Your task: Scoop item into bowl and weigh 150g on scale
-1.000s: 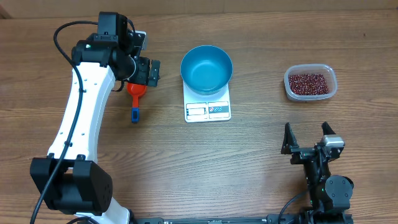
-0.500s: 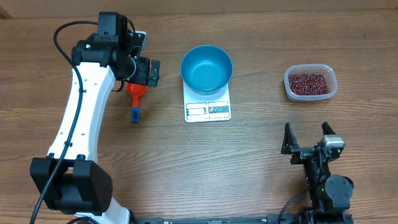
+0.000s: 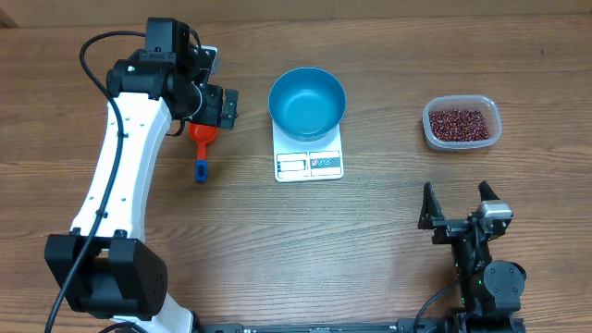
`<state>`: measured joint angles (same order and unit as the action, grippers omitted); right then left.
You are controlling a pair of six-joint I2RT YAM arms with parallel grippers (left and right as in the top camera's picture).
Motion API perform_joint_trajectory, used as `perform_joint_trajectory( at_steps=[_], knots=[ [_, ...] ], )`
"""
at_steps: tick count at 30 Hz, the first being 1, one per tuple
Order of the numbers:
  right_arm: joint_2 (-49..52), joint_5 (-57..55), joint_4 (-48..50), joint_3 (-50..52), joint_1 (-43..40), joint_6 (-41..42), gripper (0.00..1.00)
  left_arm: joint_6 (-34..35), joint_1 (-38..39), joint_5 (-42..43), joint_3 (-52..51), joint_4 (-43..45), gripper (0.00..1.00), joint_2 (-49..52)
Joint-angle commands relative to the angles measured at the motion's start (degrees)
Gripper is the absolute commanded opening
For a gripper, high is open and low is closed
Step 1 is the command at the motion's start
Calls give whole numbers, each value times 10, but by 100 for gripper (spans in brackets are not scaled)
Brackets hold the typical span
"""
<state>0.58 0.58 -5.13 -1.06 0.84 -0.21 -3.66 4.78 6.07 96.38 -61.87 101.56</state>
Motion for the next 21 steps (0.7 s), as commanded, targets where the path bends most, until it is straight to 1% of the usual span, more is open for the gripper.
perform_joint_trajectory(
  at_steps=[1,21],
  knots=[
    [-4,-5,3,6,4,1,100,-15,-3,10,12,2,100,4],
    [-4,-5,3,6,4,1,100,-15,-3,10,12,19,100,4]
  ],
)
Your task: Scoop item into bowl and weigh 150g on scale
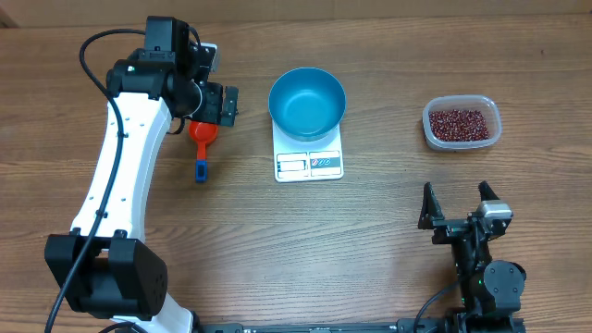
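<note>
A scoop lies flat on the table left of the scale, with an orange-red cup (203,131) and a blue handle (200,169). My left gripper (220,104) hovers just beyond the cup and looks open, with nothing between its fingers. A blue bowl (307,102) stands empty on the white scale (309,163). At the right is a clear container of red beans (461,123). My right gripper (456,205) rests open near the front right, far from everything.
The left arm's white link (120,157) stretches along the table's left side. Bare wood lies between the scale and the bean container, and in front of the scale.
The left gripper has shifted very slightly toward the far edge above the scoop's cup. The scoop, bowl, beans and right arm are where they were.
</note>
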`<state>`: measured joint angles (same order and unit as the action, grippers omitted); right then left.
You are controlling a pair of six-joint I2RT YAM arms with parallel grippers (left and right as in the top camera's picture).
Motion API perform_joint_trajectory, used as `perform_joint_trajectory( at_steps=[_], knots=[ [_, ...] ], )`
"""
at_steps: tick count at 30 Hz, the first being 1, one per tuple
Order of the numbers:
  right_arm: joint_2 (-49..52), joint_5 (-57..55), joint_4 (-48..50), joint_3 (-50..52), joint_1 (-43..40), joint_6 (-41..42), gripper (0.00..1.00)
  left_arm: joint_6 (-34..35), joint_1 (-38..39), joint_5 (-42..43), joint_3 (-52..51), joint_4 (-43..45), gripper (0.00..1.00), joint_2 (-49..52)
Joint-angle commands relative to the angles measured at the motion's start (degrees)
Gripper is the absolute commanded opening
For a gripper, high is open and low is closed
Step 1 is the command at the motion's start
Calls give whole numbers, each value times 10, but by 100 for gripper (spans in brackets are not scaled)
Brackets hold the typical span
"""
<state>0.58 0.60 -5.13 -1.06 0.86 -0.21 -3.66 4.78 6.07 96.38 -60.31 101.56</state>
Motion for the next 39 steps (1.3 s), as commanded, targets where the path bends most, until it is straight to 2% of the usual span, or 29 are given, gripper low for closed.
perform_joint_trajectory(
  at_steps=[1,17,26,33,39],
  knots=[
    [-4,-5,3,6,4,1,100,-15,-3,10,12,5,100,4],
    [-4,-5,3,6,4,1,100,-15,-3,6,12,16,100,30],
    [-4,-5,3,6,4,1,100,-1,-7,-51,12,25,100,50],
    [-4,-5,3,6,4,1,100,15,-51,-43,12,25,100,50],
    [-4,-5,3,6,4,1,100,1,-96,-33,12,16,100,50]
  ],
)
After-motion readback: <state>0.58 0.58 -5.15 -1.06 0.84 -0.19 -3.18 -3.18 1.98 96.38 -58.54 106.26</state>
